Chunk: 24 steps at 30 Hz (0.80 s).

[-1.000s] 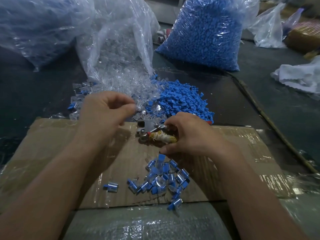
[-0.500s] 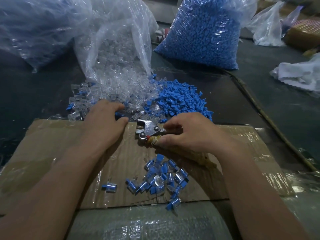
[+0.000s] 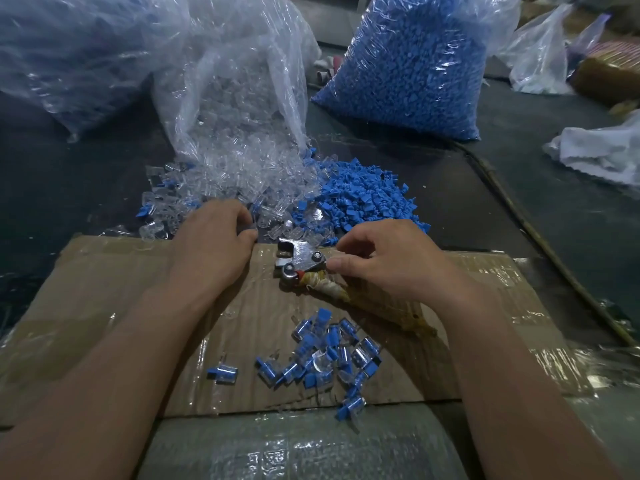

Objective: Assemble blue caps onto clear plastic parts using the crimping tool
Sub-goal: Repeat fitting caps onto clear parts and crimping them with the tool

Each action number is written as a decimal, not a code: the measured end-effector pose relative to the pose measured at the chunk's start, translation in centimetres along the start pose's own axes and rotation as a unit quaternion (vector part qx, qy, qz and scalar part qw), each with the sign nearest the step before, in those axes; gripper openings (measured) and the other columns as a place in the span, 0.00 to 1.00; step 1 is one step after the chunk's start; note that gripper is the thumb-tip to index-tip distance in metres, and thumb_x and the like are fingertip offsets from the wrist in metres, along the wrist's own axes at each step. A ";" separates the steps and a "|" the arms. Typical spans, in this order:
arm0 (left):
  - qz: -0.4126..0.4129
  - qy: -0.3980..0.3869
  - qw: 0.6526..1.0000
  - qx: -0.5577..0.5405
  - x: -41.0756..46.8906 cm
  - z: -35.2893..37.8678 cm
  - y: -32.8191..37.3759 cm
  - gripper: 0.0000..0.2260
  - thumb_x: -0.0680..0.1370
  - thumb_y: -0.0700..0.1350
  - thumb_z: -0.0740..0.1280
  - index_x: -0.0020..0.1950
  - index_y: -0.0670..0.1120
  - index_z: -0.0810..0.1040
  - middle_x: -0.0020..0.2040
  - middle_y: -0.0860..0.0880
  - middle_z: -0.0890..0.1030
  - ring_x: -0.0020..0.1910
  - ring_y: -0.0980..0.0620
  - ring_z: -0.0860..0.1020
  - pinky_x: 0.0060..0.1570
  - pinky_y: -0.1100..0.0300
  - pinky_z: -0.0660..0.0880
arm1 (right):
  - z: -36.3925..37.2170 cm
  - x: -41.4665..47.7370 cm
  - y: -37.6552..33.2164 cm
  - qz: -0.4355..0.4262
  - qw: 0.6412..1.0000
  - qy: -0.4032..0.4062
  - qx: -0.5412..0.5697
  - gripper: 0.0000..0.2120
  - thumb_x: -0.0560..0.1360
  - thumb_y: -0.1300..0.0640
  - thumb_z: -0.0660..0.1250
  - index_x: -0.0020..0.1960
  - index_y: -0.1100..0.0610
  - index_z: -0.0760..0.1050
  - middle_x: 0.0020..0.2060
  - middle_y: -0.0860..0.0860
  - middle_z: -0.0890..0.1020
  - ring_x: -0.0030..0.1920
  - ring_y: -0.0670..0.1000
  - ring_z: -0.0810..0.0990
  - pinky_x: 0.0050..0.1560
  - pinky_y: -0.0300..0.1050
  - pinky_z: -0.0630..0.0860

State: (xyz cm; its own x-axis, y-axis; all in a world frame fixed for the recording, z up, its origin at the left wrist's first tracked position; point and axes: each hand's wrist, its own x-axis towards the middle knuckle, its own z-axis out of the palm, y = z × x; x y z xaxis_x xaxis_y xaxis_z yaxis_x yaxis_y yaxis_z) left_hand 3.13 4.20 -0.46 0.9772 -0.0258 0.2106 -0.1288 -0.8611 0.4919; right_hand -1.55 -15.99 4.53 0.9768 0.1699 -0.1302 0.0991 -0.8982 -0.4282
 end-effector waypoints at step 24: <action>-0.101 -0.113 0.822 -0.550 -3.4 -2.7 4.7 0.05 0.69 0.41 0.67 0.44 0.43 0.76 0.39 0.46 0.79 0.38 0.53 0.78 0.42 0.60 0.78 | 1.4 -0.8 -3.1 -0.096 0.967 0.131 0.196 0.11 0.67 0.51 0.72 0.48 0.54 0.78 0.39 0.44 0.80 0.41 0.42 0.78 0.46 0.37 0.76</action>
State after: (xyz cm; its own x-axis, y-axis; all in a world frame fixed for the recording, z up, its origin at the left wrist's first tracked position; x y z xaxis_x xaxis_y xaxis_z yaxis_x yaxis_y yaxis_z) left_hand -1.23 1.66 3.45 0.9876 -0.1397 -0.0710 0.0876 0.1160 0.9894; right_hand -2.93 -12.76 4.77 0.9674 0.1629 0.1939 0.2532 -0.6294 -0.7347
